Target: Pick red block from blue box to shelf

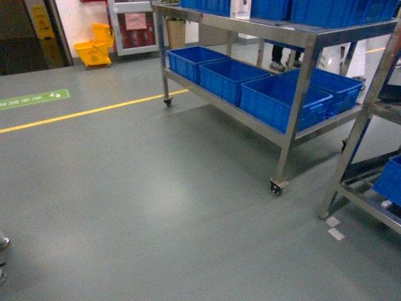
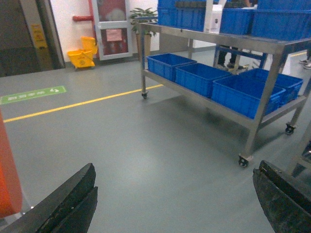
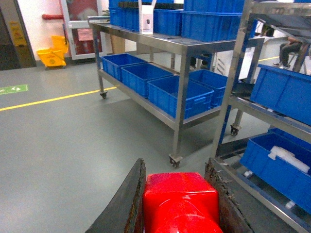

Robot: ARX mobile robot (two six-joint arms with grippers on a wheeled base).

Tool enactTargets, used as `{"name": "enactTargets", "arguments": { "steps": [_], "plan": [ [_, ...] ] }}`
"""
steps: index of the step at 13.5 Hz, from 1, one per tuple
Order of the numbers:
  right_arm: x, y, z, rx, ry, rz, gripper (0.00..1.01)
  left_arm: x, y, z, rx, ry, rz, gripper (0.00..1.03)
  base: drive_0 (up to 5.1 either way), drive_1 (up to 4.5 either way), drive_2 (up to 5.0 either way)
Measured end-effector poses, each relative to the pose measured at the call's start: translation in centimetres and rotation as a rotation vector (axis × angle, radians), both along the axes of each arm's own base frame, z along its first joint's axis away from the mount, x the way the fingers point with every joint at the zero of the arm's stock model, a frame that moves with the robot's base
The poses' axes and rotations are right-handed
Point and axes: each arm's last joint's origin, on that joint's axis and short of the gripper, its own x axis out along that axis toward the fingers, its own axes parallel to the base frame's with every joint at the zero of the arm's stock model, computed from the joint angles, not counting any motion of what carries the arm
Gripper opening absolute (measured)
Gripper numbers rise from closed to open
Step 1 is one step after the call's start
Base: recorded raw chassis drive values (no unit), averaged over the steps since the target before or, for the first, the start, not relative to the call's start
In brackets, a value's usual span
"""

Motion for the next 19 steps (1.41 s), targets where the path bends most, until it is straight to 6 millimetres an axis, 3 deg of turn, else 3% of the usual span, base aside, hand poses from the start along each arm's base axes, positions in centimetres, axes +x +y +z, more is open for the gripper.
{"name": "enactTargets", "arguments": {
  "steps": [19],
  "plan": [
    [0.00, 0.00, 0.00, 0.000, 0.000, 0.000, 0.29, 0.00, 0.00, 0.00, 0.000, 0.000, 0.000, 0.98, -1.6, -1.64, -1.6]
  ]
}}
